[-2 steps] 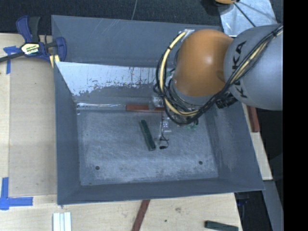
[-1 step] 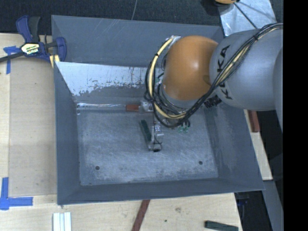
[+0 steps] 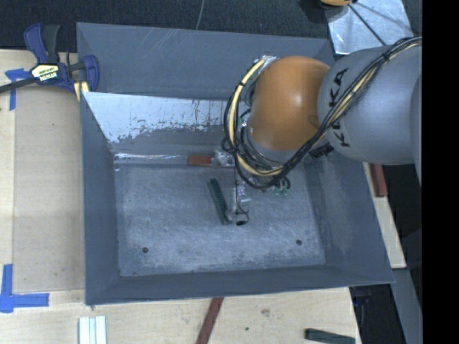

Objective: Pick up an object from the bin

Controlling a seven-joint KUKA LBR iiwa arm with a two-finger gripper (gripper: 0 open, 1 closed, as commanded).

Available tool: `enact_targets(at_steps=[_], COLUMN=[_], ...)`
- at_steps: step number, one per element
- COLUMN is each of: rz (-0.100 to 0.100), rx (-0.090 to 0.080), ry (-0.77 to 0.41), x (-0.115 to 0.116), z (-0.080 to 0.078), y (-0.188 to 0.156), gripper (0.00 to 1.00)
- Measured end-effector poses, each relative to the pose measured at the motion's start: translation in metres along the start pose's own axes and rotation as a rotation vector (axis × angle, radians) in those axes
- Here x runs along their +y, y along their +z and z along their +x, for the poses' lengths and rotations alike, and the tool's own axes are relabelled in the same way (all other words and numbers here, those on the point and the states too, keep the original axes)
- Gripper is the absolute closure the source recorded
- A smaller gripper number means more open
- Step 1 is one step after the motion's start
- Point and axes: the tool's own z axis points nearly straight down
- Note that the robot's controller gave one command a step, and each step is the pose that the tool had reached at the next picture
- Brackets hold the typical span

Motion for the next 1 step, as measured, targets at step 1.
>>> enact_targets(at_steps=[1], rz=[0.0], rx=[0.007], ry=[-0.157], x=[0.001], z=[-0.0141], y=[0.0325], gripper=[0.0])
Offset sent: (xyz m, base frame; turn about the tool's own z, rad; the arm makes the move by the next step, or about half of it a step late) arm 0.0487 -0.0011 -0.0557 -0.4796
